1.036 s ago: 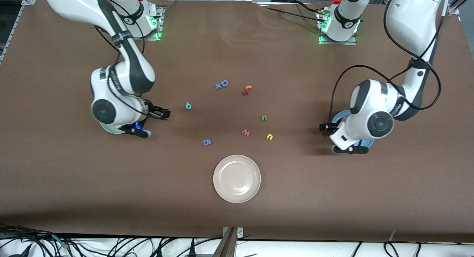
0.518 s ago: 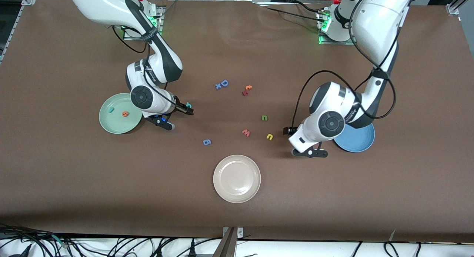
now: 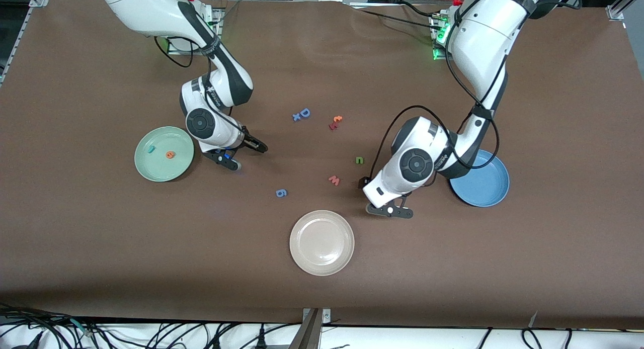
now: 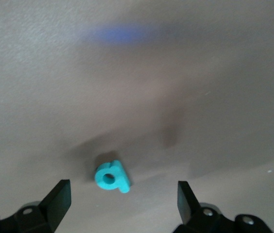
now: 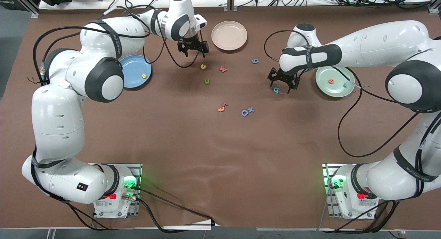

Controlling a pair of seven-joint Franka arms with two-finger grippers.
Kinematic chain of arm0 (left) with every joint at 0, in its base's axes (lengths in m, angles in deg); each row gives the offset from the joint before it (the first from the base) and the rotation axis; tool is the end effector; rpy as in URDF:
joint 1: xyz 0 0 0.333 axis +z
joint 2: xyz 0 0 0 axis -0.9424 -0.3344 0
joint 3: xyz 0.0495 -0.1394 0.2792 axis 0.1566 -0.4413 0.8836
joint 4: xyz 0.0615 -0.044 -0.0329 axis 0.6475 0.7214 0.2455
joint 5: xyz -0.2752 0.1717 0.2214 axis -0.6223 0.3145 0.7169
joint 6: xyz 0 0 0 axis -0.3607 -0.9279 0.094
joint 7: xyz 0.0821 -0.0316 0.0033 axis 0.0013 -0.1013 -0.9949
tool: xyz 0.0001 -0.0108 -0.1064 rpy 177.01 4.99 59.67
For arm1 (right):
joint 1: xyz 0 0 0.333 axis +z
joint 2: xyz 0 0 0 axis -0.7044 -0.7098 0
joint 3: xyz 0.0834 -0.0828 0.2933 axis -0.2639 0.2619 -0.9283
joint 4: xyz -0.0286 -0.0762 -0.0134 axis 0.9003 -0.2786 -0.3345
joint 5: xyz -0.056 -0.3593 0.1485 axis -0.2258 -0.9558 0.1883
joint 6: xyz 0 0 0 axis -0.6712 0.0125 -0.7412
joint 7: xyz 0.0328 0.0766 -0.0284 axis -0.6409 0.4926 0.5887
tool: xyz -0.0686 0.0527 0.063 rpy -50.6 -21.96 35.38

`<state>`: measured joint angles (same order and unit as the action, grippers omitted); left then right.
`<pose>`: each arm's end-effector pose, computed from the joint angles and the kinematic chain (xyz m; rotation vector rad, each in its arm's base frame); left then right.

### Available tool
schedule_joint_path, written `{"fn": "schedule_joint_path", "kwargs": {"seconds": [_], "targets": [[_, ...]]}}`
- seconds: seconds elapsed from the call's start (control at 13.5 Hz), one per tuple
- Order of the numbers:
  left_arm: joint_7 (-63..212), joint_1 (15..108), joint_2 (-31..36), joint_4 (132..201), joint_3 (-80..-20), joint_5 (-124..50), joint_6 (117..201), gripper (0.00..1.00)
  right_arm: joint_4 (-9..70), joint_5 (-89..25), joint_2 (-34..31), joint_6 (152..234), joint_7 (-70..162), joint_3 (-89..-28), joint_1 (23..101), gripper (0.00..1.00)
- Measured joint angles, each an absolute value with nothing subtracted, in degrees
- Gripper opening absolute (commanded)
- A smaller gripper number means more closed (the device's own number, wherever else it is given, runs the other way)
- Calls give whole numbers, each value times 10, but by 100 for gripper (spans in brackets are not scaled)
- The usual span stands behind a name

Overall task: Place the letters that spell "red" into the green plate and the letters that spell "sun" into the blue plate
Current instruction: 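Grasp the teal q and yellow u with the right and left grippers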

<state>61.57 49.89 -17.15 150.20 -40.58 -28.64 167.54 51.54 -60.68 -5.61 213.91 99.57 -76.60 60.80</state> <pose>0.6329 -0.3360 0.2161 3.0448 -0.2004 -0.1314 0.4923 0.2711 0.1800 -2.9949 0.7283 0.4131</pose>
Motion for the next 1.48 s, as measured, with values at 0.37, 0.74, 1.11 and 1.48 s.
{"fn": "schedule_joint_path", "kwargs": {"seconds": [0.37,0.74,1.11,1.48], "targets": [[616,484,-192,1502,-406,-286,1697,100,524,-607,-63,2170,1006,-769,617,80],[616,476,-204,1502,-405,-286,1704,97,530,-607,-67,2188,1006,-769,618,60],[618,473,-207,1502,-405,-282,1704,91,529,-607,-66,2188,1006,-769,618,51],[620,471,-209,1502,-405,-282,1703,72,529,-611,-66,2190,1003,-770,619,51]]}}
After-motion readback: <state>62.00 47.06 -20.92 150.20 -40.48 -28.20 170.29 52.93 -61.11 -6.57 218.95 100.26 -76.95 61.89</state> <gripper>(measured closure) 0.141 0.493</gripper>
